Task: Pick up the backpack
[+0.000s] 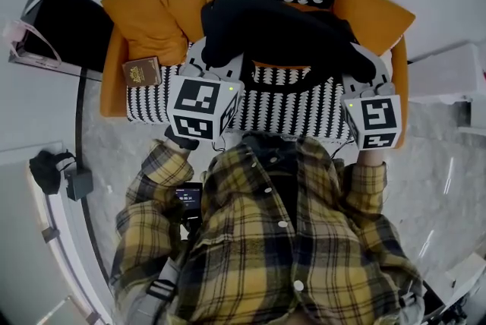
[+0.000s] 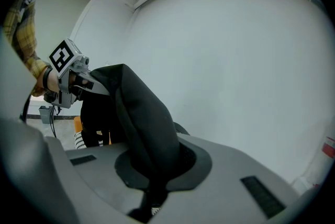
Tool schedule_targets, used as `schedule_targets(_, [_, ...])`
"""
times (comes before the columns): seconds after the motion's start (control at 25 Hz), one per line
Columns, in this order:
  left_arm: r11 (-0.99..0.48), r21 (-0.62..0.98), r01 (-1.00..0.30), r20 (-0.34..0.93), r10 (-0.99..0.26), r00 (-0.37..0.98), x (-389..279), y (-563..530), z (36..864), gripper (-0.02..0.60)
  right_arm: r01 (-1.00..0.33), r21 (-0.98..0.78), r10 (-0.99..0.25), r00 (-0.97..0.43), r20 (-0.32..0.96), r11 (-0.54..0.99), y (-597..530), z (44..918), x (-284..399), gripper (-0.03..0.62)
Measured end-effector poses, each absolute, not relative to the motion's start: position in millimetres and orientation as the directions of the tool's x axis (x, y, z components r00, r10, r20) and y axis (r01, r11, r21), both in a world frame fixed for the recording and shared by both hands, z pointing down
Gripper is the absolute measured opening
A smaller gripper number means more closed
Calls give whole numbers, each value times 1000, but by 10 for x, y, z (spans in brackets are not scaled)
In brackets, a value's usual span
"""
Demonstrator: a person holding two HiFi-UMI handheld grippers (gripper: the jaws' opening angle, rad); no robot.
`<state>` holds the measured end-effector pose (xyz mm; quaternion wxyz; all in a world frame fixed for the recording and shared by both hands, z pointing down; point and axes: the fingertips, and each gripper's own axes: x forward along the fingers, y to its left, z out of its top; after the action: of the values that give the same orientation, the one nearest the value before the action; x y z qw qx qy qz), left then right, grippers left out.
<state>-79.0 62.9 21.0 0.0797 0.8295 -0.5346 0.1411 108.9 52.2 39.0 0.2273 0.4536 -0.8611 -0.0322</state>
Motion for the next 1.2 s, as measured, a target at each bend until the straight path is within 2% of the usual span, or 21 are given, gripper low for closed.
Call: schedule_targets(1.2, [-454, -13, -891, 336, -841, 424, -826, 575, 268, 40, -773, 258, -794, -463, 394, 579, 487, 416, 1050, 21])
